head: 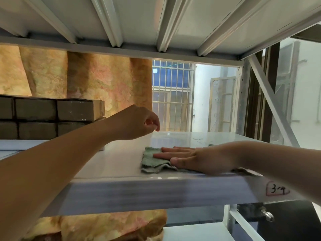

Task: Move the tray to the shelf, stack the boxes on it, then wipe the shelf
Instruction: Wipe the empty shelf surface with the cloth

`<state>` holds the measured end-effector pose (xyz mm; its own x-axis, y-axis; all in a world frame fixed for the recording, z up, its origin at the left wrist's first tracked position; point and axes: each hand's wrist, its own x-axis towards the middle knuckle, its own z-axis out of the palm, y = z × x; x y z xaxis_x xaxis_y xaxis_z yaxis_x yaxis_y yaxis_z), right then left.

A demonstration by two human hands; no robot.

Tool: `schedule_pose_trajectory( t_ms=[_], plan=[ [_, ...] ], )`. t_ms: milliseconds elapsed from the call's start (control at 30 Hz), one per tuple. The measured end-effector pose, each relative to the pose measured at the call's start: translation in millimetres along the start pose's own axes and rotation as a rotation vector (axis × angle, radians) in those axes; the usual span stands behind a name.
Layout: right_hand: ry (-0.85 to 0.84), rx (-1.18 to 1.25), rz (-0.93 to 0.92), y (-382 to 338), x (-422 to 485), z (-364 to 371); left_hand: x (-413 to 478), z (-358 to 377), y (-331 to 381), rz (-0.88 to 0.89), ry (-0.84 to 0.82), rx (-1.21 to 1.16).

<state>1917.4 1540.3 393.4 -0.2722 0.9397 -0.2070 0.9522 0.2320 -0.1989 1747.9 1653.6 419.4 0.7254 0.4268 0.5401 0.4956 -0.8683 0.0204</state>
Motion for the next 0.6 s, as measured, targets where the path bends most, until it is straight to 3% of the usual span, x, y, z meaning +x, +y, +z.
schedule_pose_trajectory(
  t_ms=[600],
  plan=[
    [0.088,0.044,0.250,86.1,159.4,-54.6,-1.3,0.4,-18.2,-0.094,-0.038,-0.056]
  ],
)
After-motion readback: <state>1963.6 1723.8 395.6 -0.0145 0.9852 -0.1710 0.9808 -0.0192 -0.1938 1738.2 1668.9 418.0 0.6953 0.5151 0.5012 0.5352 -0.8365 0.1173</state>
